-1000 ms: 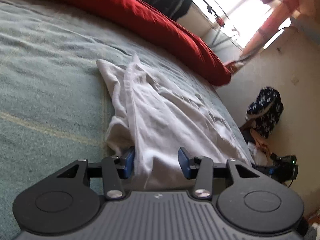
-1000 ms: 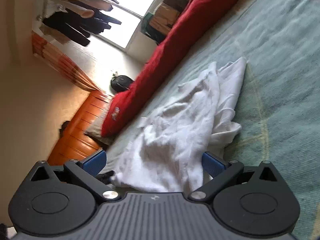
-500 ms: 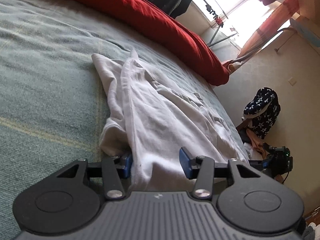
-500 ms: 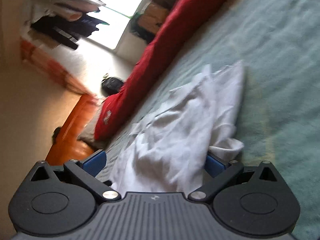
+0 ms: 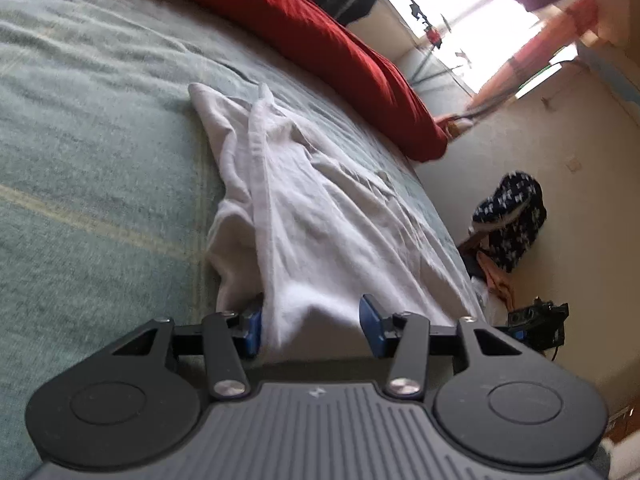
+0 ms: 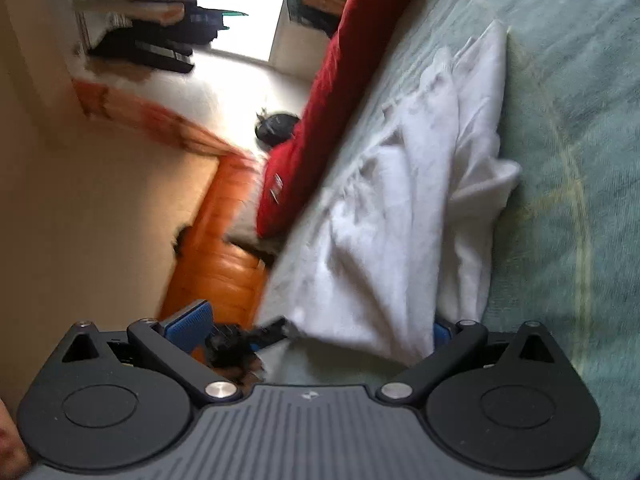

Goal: Fold clothes

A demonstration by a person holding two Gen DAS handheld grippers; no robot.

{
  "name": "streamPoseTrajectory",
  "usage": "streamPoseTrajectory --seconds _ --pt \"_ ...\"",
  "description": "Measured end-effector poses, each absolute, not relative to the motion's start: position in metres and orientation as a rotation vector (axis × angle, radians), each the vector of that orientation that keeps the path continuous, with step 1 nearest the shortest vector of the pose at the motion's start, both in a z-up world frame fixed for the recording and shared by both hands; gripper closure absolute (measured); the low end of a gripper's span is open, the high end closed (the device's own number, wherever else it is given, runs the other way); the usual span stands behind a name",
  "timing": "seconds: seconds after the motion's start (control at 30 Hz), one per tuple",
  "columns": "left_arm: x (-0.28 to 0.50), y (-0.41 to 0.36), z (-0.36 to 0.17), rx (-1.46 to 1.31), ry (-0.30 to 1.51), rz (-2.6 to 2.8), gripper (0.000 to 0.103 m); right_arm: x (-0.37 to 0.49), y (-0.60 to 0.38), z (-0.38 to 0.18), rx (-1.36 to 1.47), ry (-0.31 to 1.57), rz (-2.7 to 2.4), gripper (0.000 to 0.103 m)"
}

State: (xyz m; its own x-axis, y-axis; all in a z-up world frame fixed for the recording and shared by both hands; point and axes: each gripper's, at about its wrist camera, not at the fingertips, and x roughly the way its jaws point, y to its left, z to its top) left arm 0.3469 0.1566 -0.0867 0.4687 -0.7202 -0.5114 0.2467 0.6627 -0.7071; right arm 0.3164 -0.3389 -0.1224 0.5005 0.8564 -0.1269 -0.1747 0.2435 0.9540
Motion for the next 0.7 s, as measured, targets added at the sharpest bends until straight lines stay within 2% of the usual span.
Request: streamPoseTrajectory --seconds 0.03,0.1,0.3,0.37,0.5,0.57,0.6,0.67,0.7 --pt "0.349 0.155 -0.085 -0.594 0.904 -0.635 0.062 0.322 -0.339 -0.122 1.105 0.766 0.799 0.000" --pt "0.347 0.154 -0.082 -0.545 0.927 -0.634 0.093 0.332 -0.336 -0.120 1.073 0.807 0.802 0.000" --pt "0.335 0.168 -0.080 -0.486 0.947 -0.617 0.101 0.322 -0.334 -0.105 0.834 0.893 0.780 0.001" --pt "0.334 0.166 -0.078 -0.467 0.940 -0.614 0.101 0.318 -0.333 -0.102 0.773 0.910 0.755 0.016" --pt "0.322 0.164 -0.072 -0.430 0.916 -0.610 0.102 0.309 -0.325 -0.098 0.659 0.937 0.697 0.029" --pt "0.313 0.170 -0.069 -0.419 0.907 -0.602 0.102 0.301 -0.328 -0.098 0.625 0.948 0.664 0.051" --pt "0.311 0.174 -0.070 -0.424 0.914 -0.591 0.102 0.300 -0.332 -0.100 0.624 0.954 0.643 0.058" --pt "0.311 0.181 -0.070 -0.427 0.915 -0.567 0.102 0.301 -0.344 -0.107 0.648 0.966 0.592 0.088" --pt "0.311 0.182 -0.069 -0.421 0.913 -0.550 0.102 0.302 -0.348 -0.111 0.667 0.971 0.577 0.091"
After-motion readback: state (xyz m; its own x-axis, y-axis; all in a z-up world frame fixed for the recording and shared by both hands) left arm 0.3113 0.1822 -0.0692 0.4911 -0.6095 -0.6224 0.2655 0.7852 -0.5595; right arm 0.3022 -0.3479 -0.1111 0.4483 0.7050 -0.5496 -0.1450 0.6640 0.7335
